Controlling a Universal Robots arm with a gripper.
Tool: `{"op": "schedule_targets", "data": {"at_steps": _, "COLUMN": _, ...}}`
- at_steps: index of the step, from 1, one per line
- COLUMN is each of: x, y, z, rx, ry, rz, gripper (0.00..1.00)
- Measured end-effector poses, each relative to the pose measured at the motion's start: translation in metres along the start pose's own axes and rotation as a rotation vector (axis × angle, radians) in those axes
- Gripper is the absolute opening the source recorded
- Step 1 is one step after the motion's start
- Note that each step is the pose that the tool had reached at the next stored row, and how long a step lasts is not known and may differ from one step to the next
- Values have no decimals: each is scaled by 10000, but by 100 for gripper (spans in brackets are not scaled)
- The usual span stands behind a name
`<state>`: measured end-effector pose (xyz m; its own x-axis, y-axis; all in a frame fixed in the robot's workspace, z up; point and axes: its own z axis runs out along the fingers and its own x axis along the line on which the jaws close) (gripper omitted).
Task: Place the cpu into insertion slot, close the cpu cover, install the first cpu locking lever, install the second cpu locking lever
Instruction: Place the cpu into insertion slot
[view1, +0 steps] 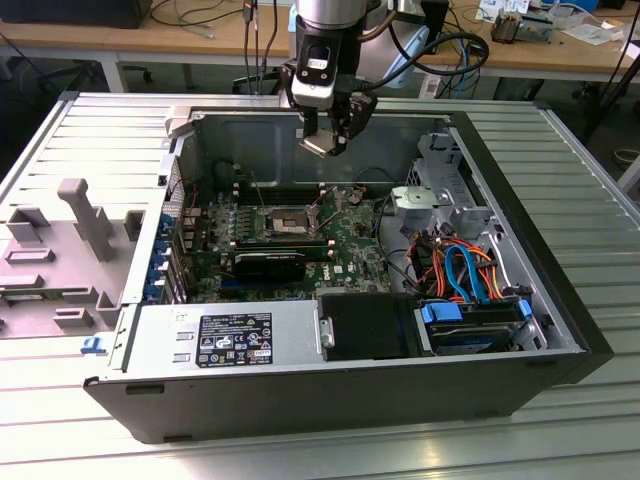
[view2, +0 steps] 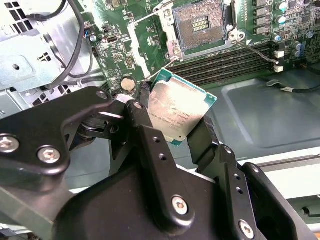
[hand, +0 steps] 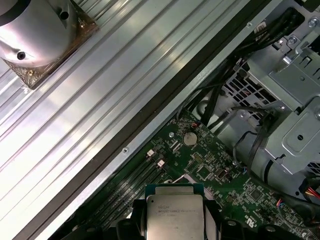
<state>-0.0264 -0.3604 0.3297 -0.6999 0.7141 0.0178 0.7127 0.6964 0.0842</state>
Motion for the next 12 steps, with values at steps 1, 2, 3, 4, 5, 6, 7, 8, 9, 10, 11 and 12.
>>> {"op": "schedule_targets", "data": {"at_steps": 1, "x": 0, "y": 0, "z": 0, "rx": 0, "ry": -2, "rz": 20, "gripper": 55}}
{"op": "schedule_targets", "data": {"at_steps": 2, "x": 0, "y": 0, "z": 0, "rx": -1, "ry": -3, "rz": 37, "gripper": 55}}
{"op": "schedule_targets", "data": {"at_steps": 3, "x": 0, "y": 0, "z": 0, "rx": -1, "ry": -4, "rz": 50, "gripper": 55}}
{"op": "schedule_targets", "data": {"at_steps": 4, "x": 0, "y": 0, "z": 0, "rx": -1, "ry": -6, "rz": 68, "gripper": 55}}
{"op": "schedule_targets", "data": {"at_steps": 5, "x": 0, "y": 0, "z": 1, "rx": -2, "ry": -7, "rz": 79, "gripper": 55}}
{"op": "schedule_targets", "data": {"at_steps": 6, "x": 0, "y": 0, "z": 1, "rx": -1, "ry": -9, "rz": 99, "gripper": 55}}
{"op": "schedule_targets", "data": {"at_steps": 7, "x": 0, "y": 0, "z": 1, "rx": -2, "ry": -10, "rz": 113, "gripper": 55}}
{"op": "schedule_targets", "data": {"at_steps": 8, "x": 0, "y": 0, "z": 1, "rx": -2, "ry": -10, "rz": 123, "gripper": 55}}
{"op": "schedule_targets", "data": {"at_steps": 9, "x": 0, "y": 0, "z": 1, "rx": -2, "ry": -12, "rz": 139, "gripper": 55}}
{"op": "schedule_targets", "data": {"at_steps": 10, "x": 0, "y": 0, "z": 1, "rx": -2, "ry": -13, "rz": 151, "gripper": 55}}
{"op": "schedule_targets", "data": {"at_steps": 11, "x": 0, "y": 0, "z": 1, "rx": -2, "ry": -14, "rz": 166, "gripper": 55}}
{"op": "schedule_targets", "data": {"at_steps": 12, "x": 0, "y": 0, "z": 1, "rx": -3, "ry": -15, "rz": 179, "gripper": 55}}
